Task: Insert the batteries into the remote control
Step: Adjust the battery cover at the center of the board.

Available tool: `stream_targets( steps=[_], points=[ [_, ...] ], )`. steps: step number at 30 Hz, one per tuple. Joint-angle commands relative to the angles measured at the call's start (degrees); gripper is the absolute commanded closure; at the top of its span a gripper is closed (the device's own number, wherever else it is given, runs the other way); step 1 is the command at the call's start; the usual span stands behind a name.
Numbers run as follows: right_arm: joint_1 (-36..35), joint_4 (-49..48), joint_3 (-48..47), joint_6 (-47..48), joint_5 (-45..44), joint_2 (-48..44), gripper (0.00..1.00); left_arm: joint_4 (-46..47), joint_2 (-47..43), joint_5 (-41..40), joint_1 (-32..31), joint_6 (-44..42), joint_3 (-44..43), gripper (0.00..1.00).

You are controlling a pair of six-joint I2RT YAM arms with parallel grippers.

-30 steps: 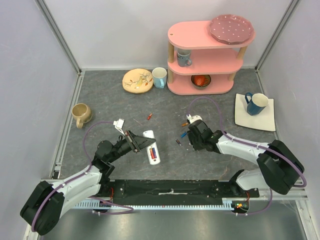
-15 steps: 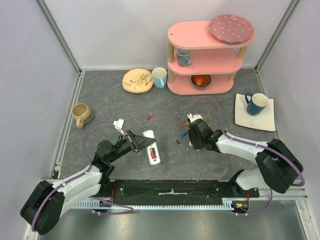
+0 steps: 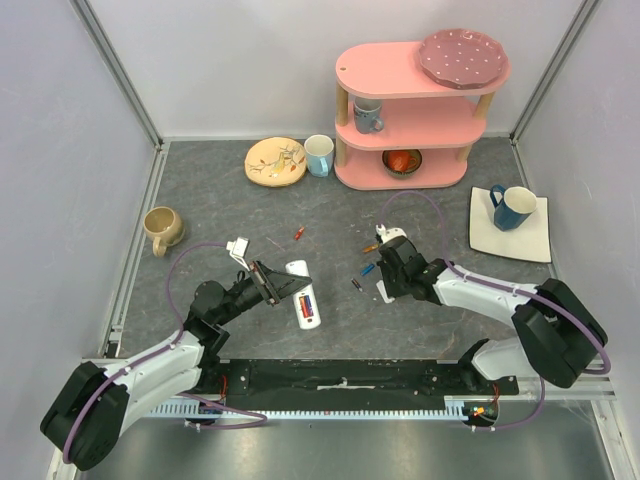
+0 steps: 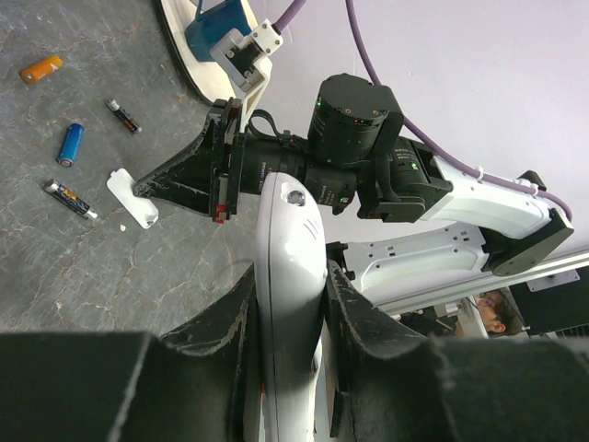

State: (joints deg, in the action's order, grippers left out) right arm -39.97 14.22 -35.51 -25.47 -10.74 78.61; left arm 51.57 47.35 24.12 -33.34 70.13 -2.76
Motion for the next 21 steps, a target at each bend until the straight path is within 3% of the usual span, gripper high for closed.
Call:
stream_targets(
  steps=[1, 12, 21],
  points=[
    [0.2, 3.2, -0.5, -1.1, 1.2, -1.3, 1.00, 3.8, -0.8, 0.5, 0.2, -1.5, 0.9, 0.98],
    [0.2, 12.7, -7.1, -2.7, -4.4, -5.7, 1.00, 3.7, -1.1, 0.5, 0.2, -1.2, 0.9, 0.98],
    [-2.8, 28.7, -18.0, -1.7, -28.0, -0.1, 1.00, 4.1, -0.4, 0.7, 0.2, -1.3, 0.6, 0.98]
  ],
)
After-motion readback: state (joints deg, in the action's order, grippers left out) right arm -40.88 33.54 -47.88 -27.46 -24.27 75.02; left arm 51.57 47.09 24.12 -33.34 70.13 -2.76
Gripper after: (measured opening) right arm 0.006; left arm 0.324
